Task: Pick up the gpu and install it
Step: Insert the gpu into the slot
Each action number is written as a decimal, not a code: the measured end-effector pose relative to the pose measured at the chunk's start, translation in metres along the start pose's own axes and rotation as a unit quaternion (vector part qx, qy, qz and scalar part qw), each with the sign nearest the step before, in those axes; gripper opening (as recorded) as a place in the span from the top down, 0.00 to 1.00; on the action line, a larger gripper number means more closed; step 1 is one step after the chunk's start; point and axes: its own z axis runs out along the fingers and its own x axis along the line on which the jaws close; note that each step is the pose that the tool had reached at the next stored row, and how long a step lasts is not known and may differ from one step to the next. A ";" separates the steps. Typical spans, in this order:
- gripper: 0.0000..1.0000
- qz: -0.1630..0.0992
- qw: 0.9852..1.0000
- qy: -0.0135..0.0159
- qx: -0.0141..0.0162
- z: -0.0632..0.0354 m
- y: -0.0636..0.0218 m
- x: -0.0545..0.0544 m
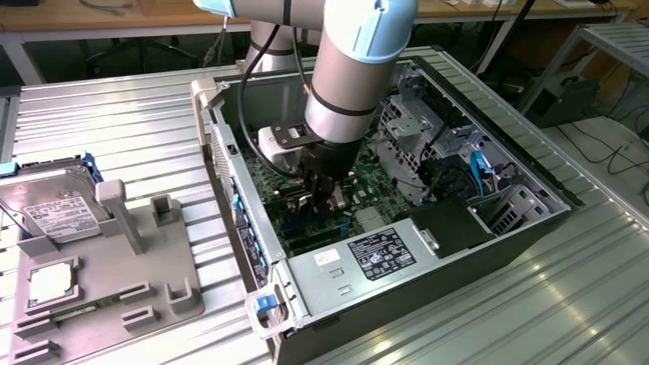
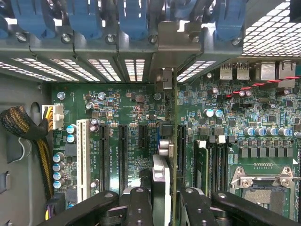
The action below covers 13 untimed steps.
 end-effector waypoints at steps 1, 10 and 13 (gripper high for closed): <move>0.72 0.000 1.000 0.000 0.000 0.0000 0.0000 0.000; 0.72 0.000 1.000 0.000 0.000 0.0026 -0.0001 0.000; 0.72 0.000 1.000 0.000 0.000 0.0026 -0.0001 0.000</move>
